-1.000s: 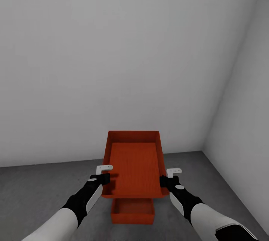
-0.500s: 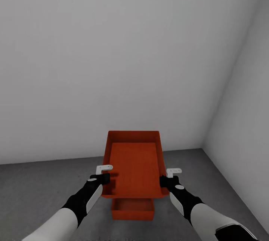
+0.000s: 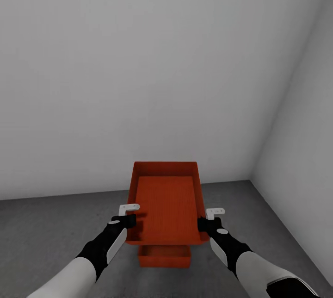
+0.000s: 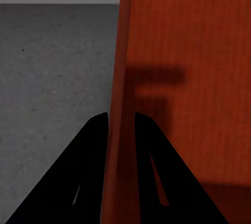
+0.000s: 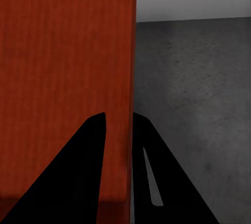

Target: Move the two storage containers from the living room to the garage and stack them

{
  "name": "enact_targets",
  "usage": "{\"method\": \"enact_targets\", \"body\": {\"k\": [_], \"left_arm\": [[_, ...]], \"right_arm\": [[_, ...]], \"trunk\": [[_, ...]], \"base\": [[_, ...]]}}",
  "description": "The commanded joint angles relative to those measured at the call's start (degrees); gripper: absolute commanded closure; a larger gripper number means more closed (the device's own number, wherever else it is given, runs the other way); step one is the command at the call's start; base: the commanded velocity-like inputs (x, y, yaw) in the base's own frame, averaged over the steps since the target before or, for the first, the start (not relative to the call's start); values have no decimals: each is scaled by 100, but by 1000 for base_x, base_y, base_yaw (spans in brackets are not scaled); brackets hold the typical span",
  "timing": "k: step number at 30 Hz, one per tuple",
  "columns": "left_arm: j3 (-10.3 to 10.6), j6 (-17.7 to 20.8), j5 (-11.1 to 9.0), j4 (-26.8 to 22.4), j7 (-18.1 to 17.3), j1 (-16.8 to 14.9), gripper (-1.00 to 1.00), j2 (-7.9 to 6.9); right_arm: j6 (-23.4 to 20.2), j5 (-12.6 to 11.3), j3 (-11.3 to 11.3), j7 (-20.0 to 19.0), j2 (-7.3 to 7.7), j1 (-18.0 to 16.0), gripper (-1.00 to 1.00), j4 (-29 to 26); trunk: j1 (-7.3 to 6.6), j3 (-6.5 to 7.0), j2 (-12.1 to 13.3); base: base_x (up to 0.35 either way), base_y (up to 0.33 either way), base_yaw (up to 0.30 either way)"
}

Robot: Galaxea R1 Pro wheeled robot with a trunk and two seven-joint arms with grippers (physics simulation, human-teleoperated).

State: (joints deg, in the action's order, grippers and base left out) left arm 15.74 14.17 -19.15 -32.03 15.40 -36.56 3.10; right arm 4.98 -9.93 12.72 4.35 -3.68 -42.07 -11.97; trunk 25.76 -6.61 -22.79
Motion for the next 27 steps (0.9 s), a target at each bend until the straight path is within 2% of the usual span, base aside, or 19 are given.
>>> {"method": "enact_targets", "body": {"k": [1, 27], "left_arm": [[-98, -441, 122, -22, 85, -9, 100, -38], [-98, -441, 122, -22, 85, -9, 100, -42]], "right_arm": [[29, -79, -16, 40, 41, -3, 100, 19], [29, -79, -21, 34, 43, -3, 100, 19]], "trunk": [[3, -22, -14], [3, -258, -14]], "base": [[0, 0, 0], [0, 0, 0]]}}
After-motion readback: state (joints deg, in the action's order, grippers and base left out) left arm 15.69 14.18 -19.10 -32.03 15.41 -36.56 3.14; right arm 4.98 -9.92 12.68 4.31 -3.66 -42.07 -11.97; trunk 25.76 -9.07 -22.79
